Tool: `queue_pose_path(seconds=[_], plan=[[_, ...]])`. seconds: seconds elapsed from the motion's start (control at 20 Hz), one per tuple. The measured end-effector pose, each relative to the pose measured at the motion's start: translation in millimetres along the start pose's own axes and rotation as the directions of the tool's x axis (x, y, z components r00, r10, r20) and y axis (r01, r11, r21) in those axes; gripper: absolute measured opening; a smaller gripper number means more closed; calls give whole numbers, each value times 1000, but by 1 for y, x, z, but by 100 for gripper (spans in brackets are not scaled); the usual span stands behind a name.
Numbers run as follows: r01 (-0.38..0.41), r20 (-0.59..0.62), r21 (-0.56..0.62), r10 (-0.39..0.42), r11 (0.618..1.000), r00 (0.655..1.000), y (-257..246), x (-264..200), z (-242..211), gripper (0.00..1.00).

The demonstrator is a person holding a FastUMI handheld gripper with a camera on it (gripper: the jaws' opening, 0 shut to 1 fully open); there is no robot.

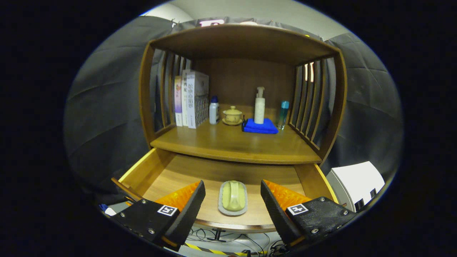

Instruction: Pull open the drawer, take out the items inside it, and place them on the countertop above the cabinet.

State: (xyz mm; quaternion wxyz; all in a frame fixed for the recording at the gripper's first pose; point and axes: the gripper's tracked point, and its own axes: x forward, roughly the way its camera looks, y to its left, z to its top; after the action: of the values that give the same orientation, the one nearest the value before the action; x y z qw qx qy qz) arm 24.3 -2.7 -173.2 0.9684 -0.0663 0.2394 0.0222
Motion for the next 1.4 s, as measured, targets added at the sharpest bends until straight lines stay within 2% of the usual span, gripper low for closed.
queue_pose_path(seconds=[0.3, 0.65, 0.85, 1.15, 1.4], plan=[[50, -134, -29, -54, 998, 989, -4, 43, -3, 95], [101, -282, 26, -90, 995, 955, -7, 81, -41, 94], [98, -333, 40, -79, 994, 940, -5, 95, -64, 92], [106, -372, 47, -81, 993, 925, -11, 104, -82, 76], [88, -384, 96, -45, 992, 922, -9, 109, -96, 52]])
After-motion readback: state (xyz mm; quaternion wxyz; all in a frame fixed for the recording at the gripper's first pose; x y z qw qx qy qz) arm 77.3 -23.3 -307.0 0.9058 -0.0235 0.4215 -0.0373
